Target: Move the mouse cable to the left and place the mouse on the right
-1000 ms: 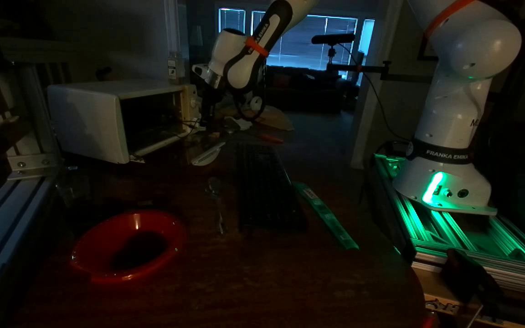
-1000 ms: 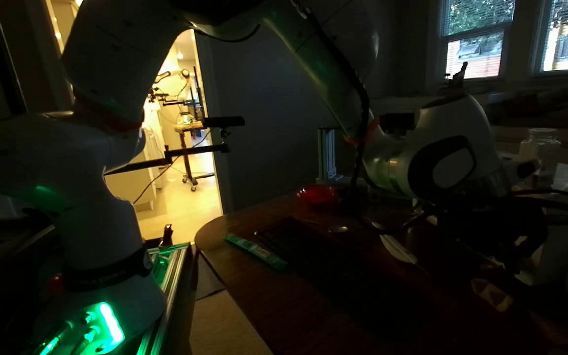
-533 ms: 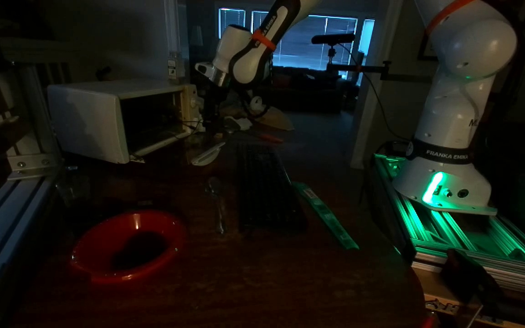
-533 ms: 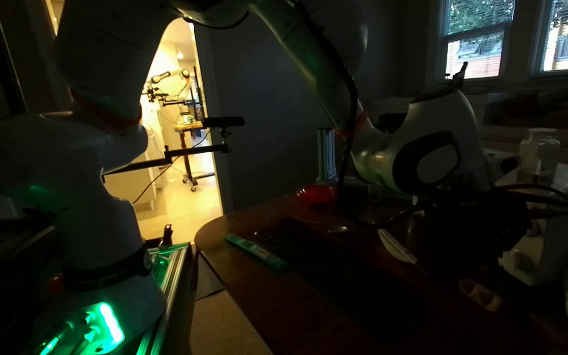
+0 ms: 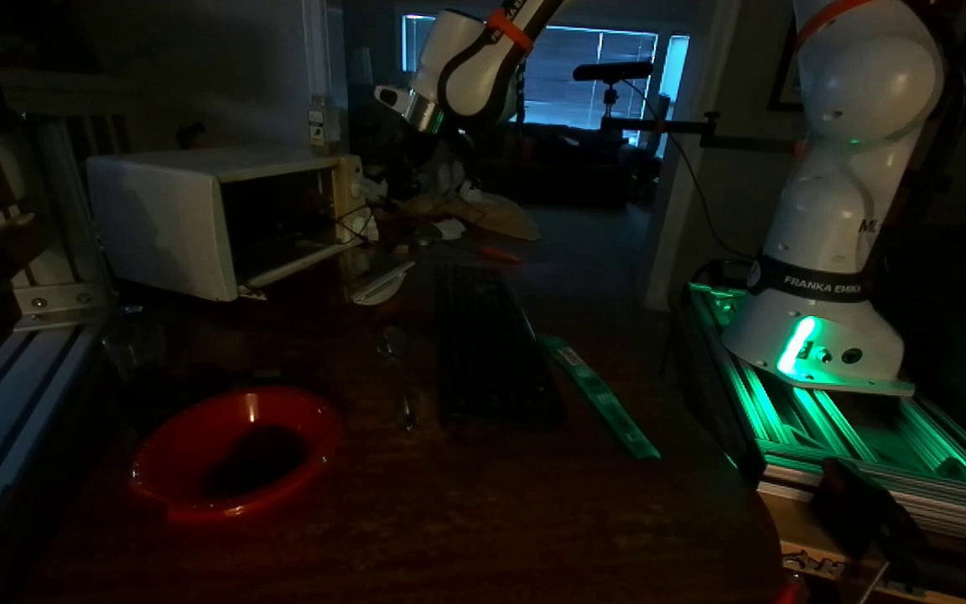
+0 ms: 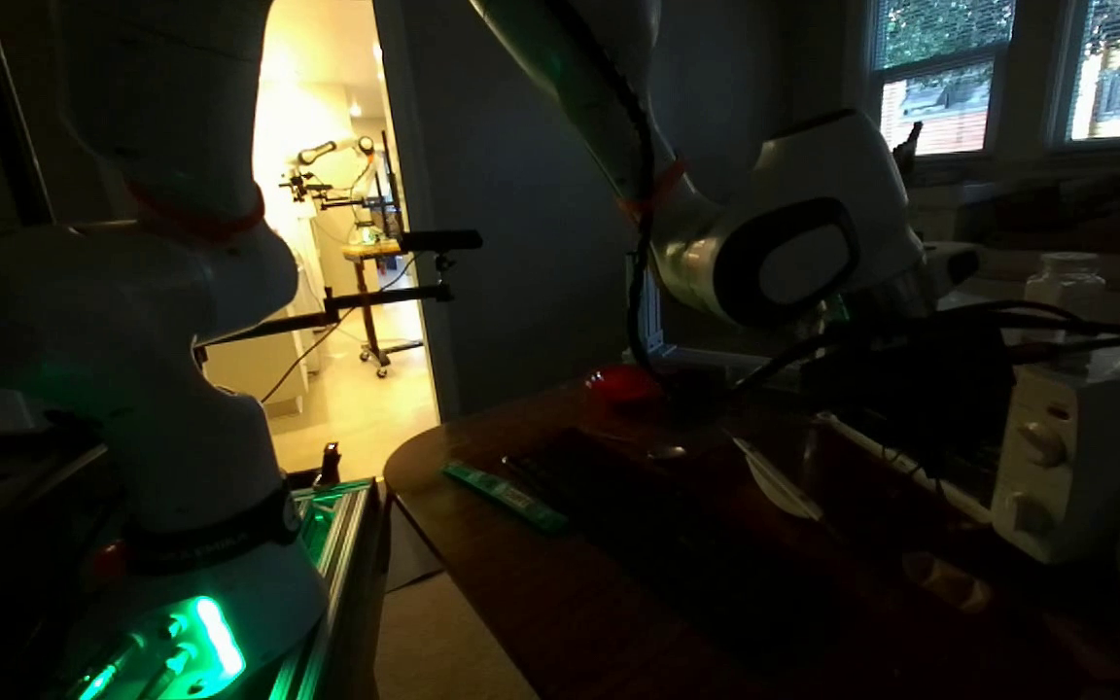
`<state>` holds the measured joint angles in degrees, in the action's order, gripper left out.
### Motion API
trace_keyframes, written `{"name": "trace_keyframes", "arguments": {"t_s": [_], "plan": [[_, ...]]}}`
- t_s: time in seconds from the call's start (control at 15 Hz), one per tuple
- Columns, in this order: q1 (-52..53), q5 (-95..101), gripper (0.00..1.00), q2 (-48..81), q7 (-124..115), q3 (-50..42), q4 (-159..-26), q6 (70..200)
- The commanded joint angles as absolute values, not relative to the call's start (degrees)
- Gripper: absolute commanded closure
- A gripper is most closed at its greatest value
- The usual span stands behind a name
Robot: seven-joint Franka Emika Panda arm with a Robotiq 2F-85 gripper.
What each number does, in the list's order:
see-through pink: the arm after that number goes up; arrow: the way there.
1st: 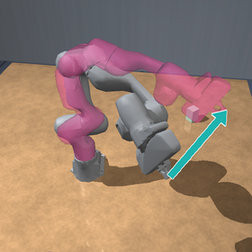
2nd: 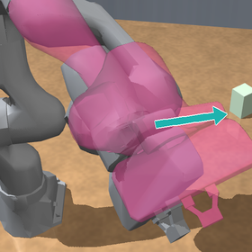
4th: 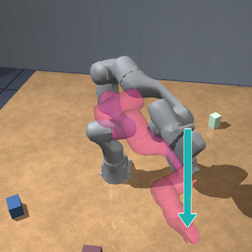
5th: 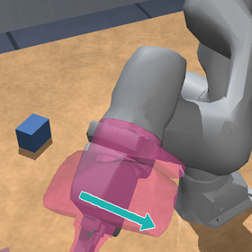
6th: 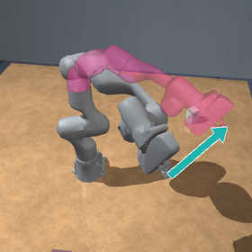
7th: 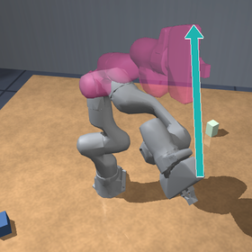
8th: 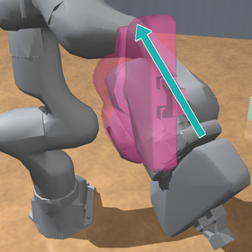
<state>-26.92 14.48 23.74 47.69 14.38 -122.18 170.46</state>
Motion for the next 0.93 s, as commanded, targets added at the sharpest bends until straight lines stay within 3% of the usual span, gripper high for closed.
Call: {"name": "trace_keyframes", "arguments": {"t_s": [0.0,0.87], "plan": [[-32.36,11.47,0.99,18.25,51.74,19.05,-126.36,168.67],[-45.14,3.53,0.99,13.79,58.68,29.8,-128.5,167.18]]}}
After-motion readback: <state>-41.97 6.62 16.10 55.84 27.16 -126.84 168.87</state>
